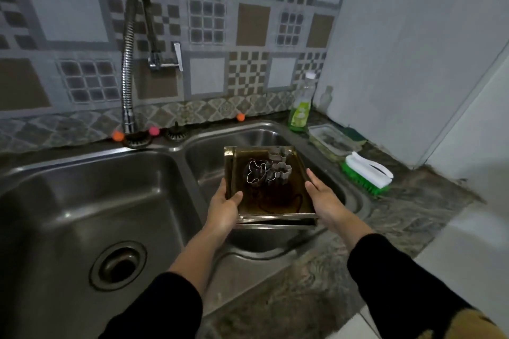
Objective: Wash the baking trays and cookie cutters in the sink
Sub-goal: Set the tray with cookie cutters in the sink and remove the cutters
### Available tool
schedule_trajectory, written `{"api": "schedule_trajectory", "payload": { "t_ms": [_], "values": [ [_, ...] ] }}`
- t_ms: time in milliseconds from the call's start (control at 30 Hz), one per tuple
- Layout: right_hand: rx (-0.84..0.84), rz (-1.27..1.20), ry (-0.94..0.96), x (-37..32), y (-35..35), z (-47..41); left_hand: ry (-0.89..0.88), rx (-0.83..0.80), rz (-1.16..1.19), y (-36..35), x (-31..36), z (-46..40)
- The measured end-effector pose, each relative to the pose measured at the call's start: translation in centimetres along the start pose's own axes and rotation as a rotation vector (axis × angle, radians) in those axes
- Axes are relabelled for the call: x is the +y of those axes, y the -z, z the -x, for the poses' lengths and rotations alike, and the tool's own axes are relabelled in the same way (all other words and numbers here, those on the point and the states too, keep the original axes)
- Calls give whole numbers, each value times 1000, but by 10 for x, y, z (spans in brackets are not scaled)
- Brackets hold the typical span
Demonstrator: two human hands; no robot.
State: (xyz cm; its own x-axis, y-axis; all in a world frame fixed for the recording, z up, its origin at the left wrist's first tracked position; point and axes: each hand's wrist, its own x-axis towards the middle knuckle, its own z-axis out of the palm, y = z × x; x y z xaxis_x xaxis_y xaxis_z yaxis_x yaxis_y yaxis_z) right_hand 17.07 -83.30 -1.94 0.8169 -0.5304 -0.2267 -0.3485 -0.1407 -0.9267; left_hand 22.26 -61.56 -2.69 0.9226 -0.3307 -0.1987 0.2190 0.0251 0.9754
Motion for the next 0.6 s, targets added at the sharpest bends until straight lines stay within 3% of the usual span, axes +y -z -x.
{"api": "schedule_trajectory", "payload": {
  "t_ms": [333,600],
  "values": [
    [-129,-29,-183,27,0,-91,189,96,-133,-30,-28,-71],
    [-321,100,-234,47,14,-153,297,288,-314,-70,-68,-98]
  ]
}}
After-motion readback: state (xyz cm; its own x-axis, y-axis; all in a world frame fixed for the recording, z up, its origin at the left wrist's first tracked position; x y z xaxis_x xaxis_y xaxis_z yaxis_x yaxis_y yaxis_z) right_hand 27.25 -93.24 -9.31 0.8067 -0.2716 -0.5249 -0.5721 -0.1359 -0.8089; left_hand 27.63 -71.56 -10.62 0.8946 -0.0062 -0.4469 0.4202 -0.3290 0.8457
